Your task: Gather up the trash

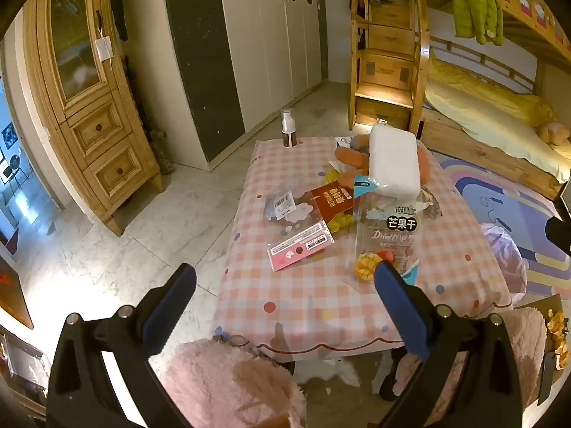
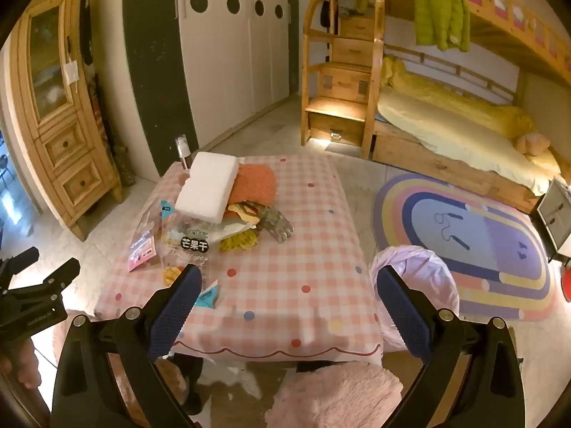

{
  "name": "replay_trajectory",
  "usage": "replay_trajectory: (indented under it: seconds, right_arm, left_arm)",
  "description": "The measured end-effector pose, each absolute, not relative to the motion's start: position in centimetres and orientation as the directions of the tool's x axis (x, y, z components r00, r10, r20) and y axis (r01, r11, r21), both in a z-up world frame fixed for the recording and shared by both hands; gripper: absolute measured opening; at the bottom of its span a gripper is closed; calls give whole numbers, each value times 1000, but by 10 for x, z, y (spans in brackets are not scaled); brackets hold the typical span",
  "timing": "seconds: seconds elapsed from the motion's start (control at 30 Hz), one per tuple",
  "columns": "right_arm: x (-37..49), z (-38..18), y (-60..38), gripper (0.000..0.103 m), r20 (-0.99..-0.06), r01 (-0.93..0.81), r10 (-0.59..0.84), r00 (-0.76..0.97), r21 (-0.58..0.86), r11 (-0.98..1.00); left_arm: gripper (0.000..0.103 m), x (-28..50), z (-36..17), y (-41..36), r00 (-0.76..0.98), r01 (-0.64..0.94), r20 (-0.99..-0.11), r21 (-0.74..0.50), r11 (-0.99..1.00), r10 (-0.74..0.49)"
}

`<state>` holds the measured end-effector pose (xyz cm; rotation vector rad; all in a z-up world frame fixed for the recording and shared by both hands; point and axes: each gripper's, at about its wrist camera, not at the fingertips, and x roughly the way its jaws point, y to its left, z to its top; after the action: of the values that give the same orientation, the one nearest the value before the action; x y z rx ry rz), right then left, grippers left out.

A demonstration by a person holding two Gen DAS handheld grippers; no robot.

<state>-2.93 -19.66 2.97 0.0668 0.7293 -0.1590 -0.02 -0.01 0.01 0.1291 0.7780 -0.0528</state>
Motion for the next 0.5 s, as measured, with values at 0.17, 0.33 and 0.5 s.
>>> replay_trajectory:
  seconds: [0.17,0.33,0.5]
  right_arm:
    - [-29,29,-197,98,-674,165,-111,731,16,986]
    - [-30,29,-197,98,-674,168,-113,730,17,986]
    - [-30,29,-198,98,-674,168,-112,730,19,986]
  left_arm:
    - [97,0,0,0,711,91,-703,104,990,8]
    - [97,0,0,0,713,96,-701,104,990,4]
    - [97,0,1,1,713,96,-701,104,990,4]
